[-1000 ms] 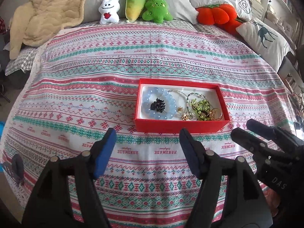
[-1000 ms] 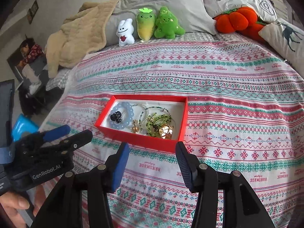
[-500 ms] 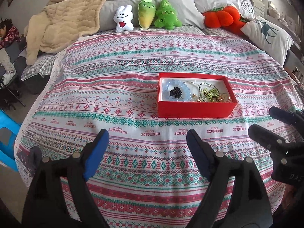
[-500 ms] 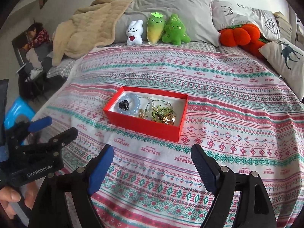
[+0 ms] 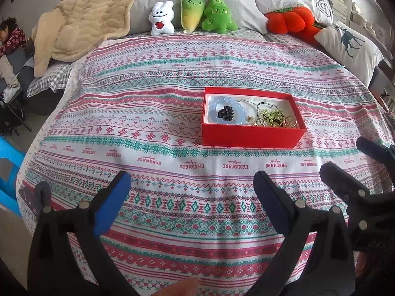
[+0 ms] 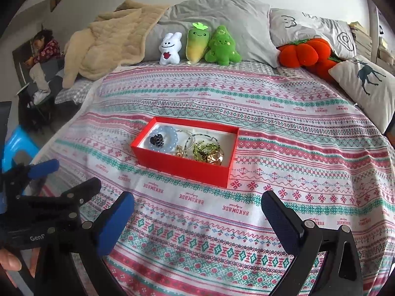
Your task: Organize jewelry
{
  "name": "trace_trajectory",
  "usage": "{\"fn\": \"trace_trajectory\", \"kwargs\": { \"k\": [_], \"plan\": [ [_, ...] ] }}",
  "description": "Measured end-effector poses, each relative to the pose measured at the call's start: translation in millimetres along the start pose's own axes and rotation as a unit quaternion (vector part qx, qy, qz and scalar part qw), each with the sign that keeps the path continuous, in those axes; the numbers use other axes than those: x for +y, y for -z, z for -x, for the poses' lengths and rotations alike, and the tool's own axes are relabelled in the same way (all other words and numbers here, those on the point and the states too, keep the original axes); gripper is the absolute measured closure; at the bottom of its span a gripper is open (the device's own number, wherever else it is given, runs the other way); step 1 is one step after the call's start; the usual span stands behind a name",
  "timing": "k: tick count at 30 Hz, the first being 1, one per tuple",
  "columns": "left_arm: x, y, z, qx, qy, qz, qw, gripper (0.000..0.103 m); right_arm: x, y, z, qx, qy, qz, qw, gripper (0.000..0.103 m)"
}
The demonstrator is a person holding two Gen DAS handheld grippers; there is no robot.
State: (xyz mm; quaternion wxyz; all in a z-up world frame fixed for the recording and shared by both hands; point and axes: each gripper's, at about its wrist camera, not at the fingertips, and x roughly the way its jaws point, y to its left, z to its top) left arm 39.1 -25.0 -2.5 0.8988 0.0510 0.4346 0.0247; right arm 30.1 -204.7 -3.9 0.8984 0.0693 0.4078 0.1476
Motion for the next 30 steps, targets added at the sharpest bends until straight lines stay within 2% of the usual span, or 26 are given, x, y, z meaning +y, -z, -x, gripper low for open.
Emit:
{"fn": "trace_trajectory", "kwargs": {
  "k": [6, 16, 30],
  "plan": [
    [1, 0, -8, 0.011, -0.012, 0.003, 0.9999, 0.001, -2, 0, -8, 0.011, 0.016, -0.004, 1.0, 0.0],
    [1, -2, -18, 0.025, -0.003, 0.003, 0.9997, 0.001, -3, -1, -19, 0.022, 0.033, -0.008, 0.999, 0.0],
    [4, -2, -20, 0.026, 0.0, 0.005, 0.9997, 0.001, 0, 1, -26, 0.031, 0.053, 0.0, 0.998, 0.0]
  ]
}}
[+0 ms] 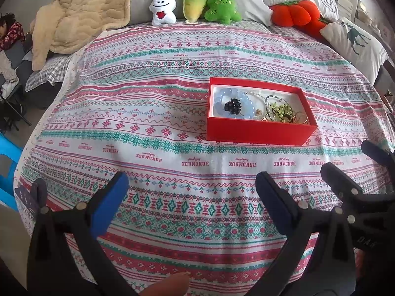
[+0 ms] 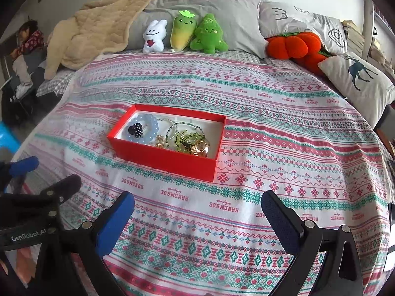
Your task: Organize jewelry
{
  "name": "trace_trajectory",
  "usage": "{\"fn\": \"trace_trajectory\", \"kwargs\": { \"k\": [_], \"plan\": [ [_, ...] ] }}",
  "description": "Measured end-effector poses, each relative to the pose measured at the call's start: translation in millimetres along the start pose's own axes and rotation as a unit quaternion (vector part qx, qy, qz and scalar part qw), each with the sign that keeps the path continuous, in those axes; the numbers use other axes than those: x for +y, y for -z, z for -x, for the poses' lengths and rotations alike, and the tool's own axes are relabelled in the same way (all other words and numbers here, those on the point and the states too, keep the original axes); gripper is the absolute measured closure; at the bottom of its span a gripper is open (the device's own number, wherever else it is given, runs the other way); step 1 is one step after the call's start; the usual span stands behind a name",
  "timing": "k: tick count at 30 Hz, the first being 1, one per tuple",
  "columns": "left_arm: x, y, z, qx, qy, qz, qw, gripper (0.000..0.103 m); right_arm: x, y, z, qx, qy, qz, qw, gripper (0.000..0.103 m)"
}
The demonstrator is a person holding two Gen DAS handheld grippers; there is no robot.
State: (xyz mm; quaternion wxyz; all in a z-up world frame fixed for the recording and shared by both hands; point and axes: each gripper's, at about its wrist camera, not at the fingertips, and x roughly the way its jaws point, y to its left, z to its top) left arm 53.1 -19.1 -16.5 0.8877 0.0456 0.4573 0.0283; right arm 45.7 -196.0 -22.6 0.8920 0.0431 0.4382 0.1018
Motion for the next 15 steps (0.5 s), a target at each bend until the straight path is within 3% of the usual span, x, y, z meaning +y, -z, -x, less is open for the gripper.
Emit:
{"fn": "trace_trajectory", "kwargs": {
  "k": [15],
  "plan": [
    [-3.1, -0.8, 0.6, -0.002, 0.004, -0.003, 1.0, 0.001, -2.6, 0.1, 1.2, -0.002, 0.003, -0.001, 1.0, 0.0]
  ]
}}
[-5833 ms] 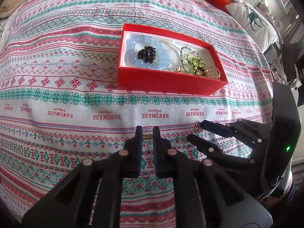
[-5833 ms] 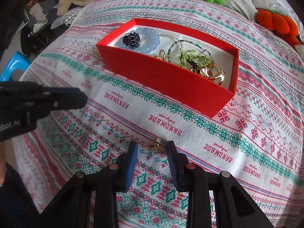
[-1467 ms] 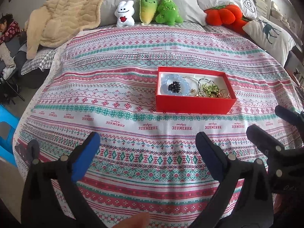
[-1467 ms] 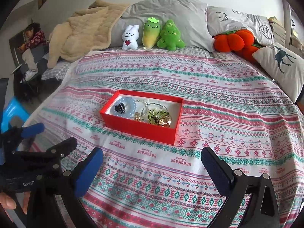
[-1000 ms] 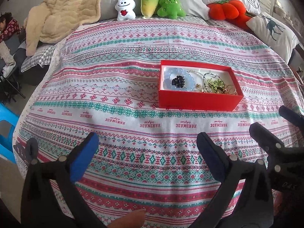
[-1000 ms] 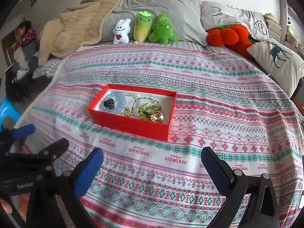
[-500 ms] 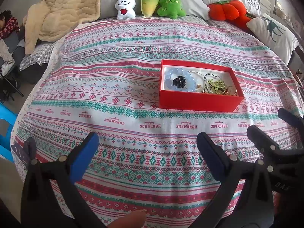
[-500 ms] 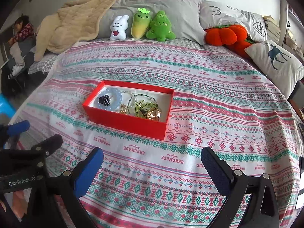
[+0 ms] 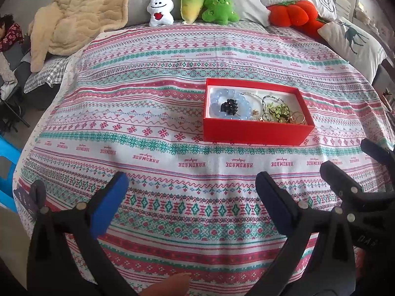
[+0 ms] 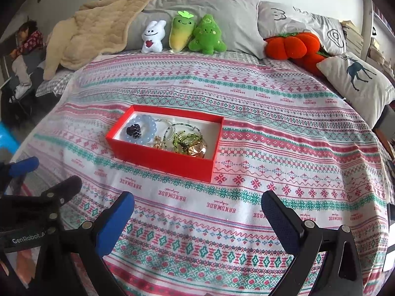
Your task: Organize jewelry
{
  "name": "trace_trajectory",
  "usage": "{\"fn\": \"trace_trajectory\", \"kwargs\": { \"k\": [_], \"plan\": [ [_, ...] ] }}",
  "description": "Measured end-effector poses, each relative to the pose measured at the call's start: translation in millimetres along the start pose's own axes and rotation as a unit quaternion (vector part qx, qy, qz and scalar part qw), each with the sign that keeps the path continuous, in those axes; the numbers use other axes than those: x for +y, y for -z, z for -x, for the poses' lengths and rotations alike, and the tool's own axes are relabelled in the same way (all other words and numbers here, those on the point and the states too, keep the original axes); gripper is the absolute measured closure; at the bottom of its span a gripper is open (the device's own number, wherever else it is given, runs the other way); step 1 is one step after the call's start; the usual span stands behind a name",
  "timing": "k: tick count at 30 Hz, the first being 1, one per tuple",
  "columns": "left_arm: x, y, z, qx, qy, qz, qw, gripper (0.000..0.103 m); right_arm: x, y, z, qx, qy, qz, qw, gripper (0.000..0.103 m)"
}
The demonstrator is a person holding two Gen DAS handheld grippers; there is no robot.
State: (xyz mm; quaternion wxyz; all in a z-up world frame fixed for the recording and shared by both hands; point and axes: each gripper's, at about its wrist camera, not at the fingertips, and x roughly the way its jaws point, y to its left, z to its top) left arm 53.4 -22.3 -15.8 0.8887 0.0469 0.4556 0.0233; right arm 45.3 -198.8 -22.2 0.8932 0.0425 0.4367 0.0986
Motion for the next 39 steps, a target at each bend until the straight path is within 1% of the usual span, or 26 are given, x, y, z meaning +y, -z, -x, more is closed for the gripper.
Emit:
{"fn": "trace_trajectory", "kwargs": {
  "k": [39],
  "plan": [
    [-3.2, 2.3, -0.4, -0.002, 0.003, -0.004, 1.0, 0.001, -2.6, -0.7, -1.7, 0.006, 0.003, 0.003, 1.0, 0.0]
  ]
}}
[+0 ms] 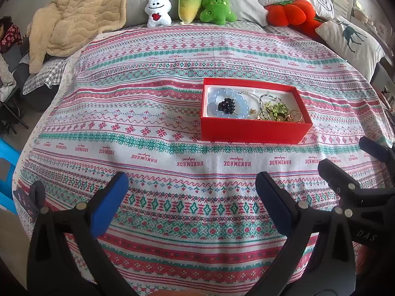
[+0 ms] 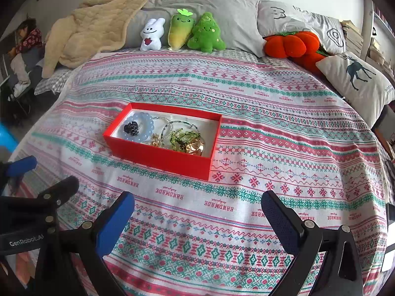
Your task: Organize jewelry
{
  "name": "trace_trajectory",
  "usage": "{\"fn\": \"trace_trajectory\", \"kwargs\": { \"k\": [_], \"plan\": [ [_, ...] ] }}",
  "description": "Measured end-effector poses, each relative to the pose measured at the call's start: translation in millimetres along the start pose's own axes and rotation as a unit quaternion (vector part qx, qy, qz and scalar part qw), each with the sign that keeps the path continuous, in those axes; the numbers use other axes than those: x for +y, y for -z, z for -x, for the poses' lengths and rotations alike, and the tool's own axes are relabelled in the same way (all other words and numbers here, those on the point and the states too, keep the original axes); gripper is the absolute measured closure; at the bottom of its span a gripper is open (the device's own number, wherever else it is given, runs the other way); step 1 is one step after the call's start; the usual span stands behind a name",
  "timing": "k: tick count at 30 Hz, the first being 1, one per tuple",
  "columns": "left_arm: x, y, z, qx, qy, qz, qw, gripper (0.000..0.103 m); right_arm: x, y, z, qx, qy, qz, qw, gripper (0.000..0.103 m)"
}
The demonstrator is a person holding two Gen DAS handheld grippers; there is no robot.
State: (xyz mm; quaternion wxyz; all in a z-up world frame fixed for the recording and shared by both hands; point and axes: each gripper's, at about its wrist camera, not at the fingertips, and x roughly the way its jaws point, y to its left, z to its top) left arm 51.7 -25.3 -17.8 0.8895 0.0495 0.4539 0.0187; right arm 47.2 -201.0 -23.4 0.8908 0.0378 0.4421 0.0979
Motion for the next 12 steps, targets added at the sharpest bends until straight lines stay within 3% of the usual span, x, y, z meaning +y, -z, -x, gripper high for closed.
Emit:
{"fn": "trace_trajectory", "kwargs": {
  "k": [12],
  "plan": [
    [-1.0, 0.2, -0.5, 0.001, 0.001, 0.0, 1.0, 0.001, -0.6, 0.7, 0.2, -0.001, 0.002, -0.001, 1.0, 0.0]
  ]
}}
